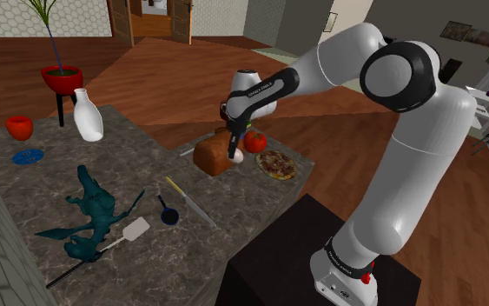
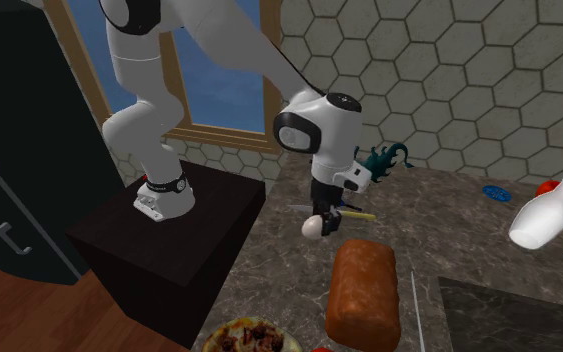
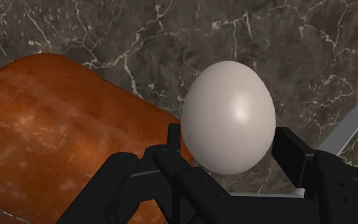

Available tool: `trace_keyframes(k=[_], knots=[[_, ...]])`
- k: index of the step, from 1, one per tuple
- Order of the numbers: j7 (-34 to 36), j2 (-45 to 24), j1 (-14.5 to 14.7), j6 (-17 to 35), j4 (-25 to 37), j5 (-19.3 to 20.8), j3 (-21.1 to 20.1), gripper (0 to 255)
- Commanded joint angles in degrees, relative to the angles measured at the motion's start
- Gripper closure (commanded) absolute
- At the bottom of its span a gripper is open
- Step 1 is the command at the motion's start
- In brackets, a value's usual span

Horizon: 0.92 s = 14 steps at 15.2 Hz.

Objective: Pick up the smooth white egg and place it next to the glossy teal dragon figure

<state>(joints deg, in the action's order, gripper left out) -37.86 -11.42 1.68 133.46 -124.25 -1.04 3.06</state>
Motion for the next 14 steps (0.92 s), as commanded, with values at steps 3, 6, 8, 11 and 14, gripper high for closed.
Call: trace_keyframes(k=[3,6,8,11,14], knots=[[0.16,2.05,0.05,-2.78,0.72,0.18,0.04,255],[0.25,3.43,0.07,-4.92,1.48,0.30,0.06,255],[0.30,4.31,0.08,-6.35,2.04,0.37,0.07,255],[0.37,5.54,0.10,-8.51,2.97,0.47,0.08,255],[0.44,6.67,0.11,-10.69,4.02,0.56,0.09,255]])
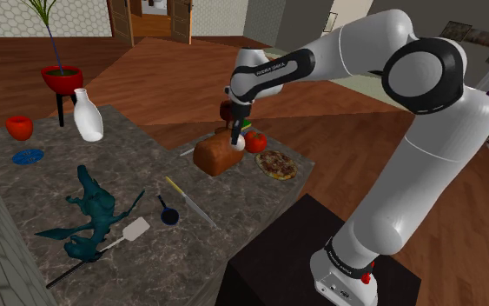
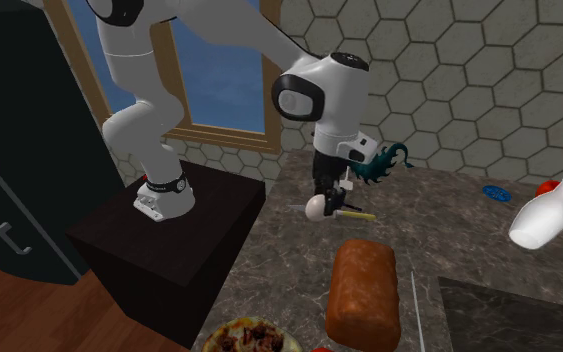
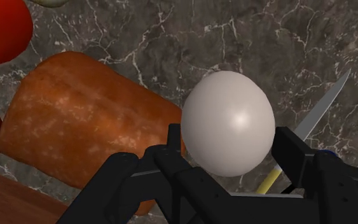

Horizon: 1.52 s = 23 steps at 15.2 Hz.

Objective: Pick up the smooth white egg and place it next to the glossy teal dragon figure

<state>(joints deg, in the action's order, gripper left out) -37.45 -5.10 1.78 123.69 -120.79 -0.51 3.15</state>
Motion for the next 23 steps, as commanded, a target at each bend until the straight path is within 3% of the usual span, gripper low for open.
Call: trace_keyframes(k=[1,10,23], knots=[[0.04,0.70,0.01,-1.65,0.94,0.05,0.00,255],[0.19,3.33,0.03,-8.08,4.74,0.24,0.01,255],[17.80,4.64,9.03,-7.61,3.12,-0.35,-8.88,255]])
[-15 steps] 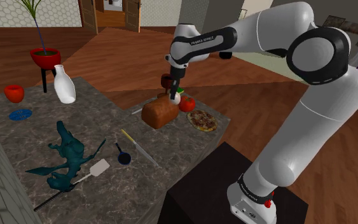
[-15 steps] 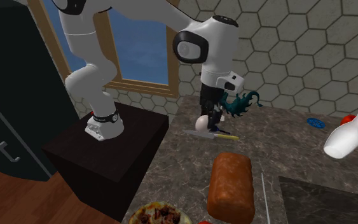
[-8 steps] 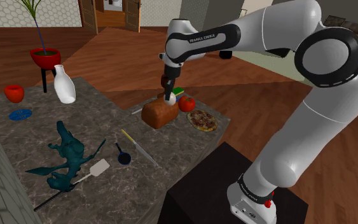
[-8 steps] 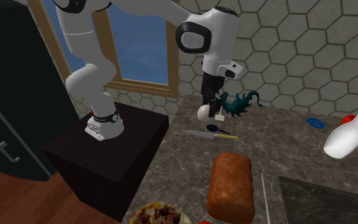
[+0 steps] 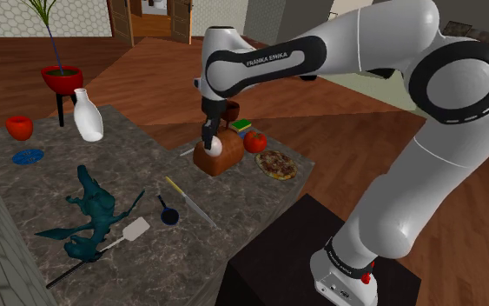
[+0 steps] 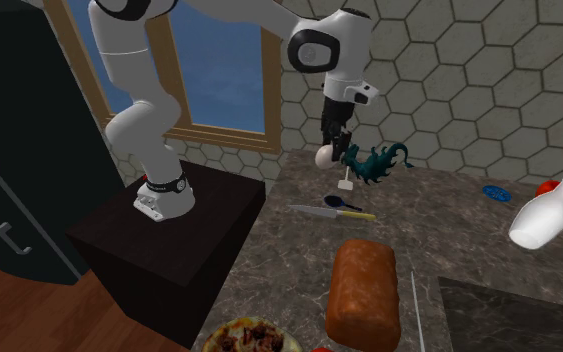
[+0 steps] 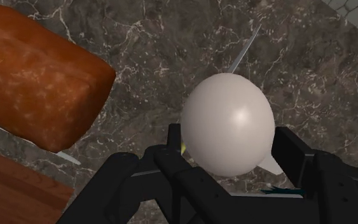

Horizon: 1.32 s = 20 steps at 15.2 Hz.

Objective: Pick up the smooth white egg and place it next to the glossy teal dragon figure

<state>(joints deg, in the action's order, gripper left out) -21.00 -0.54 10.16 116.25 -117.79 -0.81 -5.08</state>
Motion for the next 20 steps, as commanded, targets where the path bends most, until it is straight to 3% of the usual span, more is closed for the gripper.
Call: trace_keyframes(k=[1,11,20], knots=[[2.73,-0.19,1.35,-0.21,0.44,-0.07,-1.32,255],[16.51,-5.85,8.44,-1.39,7.40,0.91,-7.63,255],[28.59,-15.36,15.76,-4.47,19.75,3.96,-11.72,255]])
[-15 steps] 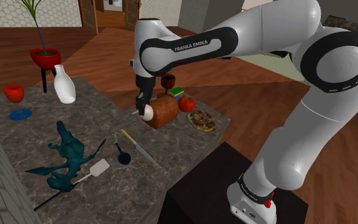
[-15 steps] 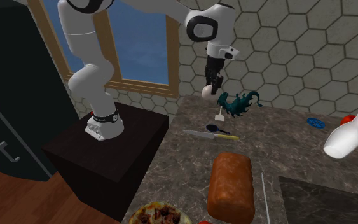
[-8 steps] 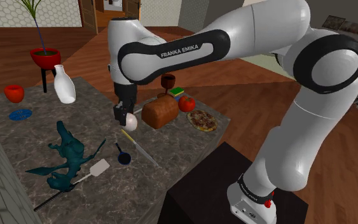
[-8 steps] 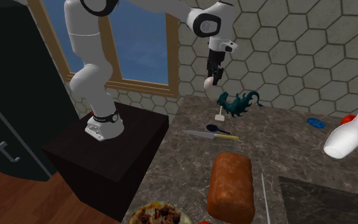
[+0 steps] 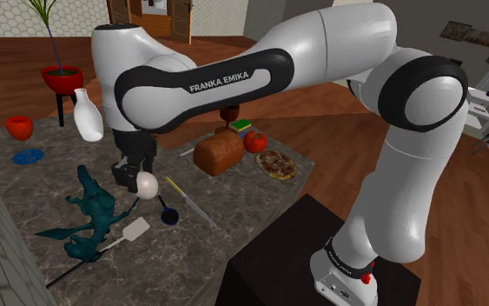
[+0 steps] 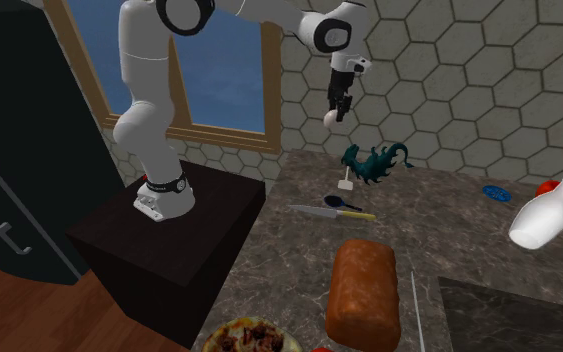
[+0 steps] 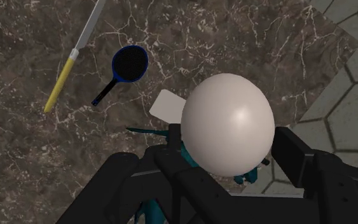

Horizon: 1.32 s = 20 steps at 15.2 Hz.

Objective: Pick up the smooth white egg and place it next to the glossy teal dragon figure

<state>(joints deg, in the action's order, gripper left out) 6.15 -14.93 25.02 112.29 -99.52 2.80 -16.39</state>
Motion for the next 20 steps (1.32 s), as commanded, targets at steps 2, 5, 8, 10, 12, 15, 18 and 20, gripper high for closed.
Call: trace_keyframes(k=[2,5,8,10,12,15,18,20], knots=[[2.12,-1.83,1.40,-0.08,1.87,0.63,-0.53,255],[2.23,-2.50,1.44,2.00,0.43,0.87,-0.44,255],[2.36,-3.26,1.49,4.04,-0.88,1.13,-0.34,255],[2.47,-3.83,1.54,5.38,-1.68,1.33,-0.26,255],[2.58,-4.43,1.59,6.71,-2.43,1.54,-0.18,255],[2.76,-5.41,1.68,8.67,-3.45,1.89,-0.04,255],[2.96,-6.48,1.79,10.60,-4.35,2.26,0.12,255],[3.10,-7.24,1.88,11.87,-4.89,2.53,0.24,255]])
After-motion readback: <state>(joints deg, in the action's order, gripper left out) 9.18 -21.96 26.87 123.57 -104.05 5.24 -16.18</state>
